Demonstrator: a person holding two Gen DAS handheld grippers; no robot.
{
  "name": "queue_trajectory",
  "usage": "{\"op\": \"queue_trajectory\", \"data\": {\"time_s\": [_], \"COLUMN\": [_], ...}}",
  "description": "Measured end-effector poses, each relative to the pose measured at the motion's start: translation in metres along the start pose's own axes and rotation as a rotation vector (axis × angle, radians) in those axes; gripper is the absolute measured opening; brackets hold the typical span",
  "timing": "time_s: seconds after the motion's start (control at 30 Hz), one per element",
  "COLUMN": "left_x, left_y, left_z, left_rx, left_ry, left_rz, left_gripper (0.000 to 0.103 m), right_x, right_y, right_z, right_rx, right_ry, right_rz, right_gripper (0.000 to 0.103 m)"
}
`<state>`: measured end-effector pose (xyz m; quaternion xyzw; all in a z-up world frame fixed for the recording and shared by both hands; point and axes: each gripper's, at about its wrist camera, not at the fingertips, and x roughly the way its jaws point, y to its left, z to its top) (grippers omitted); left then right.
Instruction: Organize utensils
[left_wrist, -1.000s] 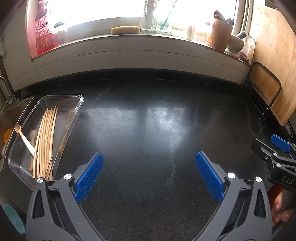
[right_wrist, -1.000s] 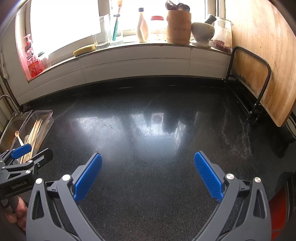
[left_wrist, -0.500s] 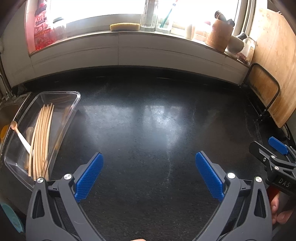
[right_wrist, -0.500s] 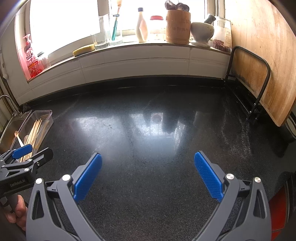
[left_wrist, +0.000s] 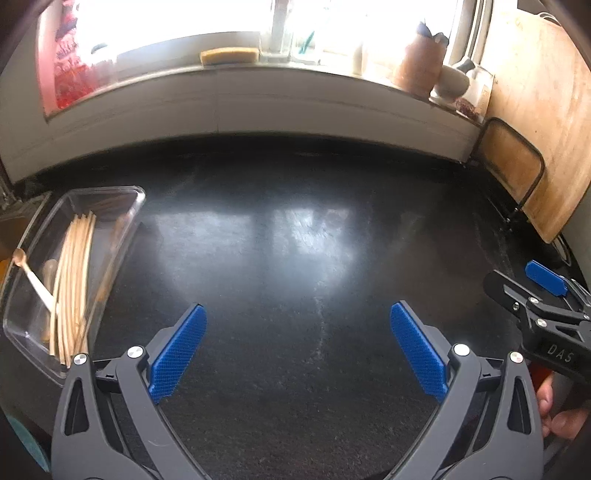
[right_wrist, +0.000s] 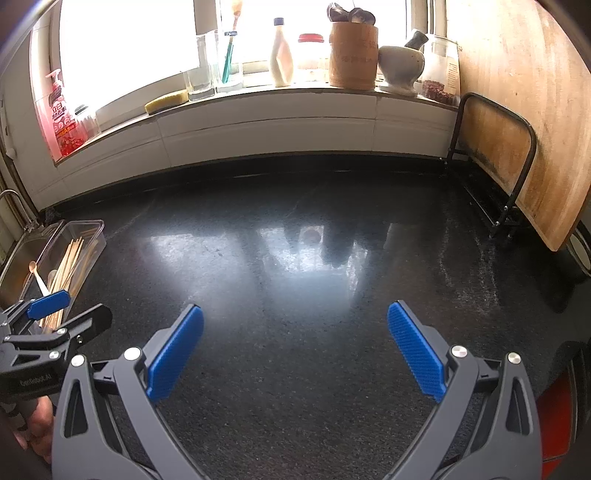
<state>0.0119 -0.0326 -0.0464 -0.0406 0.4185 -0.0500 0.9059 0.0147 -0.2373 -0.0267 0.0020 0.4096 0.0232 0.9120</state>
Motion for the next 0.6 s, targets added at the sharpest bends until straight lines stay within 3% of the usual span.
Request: {"op": "queue_trajectory", "data": {"time_s": [0.23,0.6], "left_x": [-0.0015,0.0048], "left_y": [-0.0045,0.0037], "left_z": [0.0005,0.0007], "left_rx": [0.026,-0.022], "left_ry": [-0.008,0.044], "left_rz": [0.037,0.075], "left_gripper": [0.097,0.097], "right_x": [-0.0001,-0.0043], "right_y": [-0.0002,0.0026], "right_z": [-0.0004,-0.0042], "right_rx": [0.0,0.007], "right_ry": [0.0,-0.007], "right_rz": [0.001,-0.003], "right_gripper": [0.097,0.097]}}
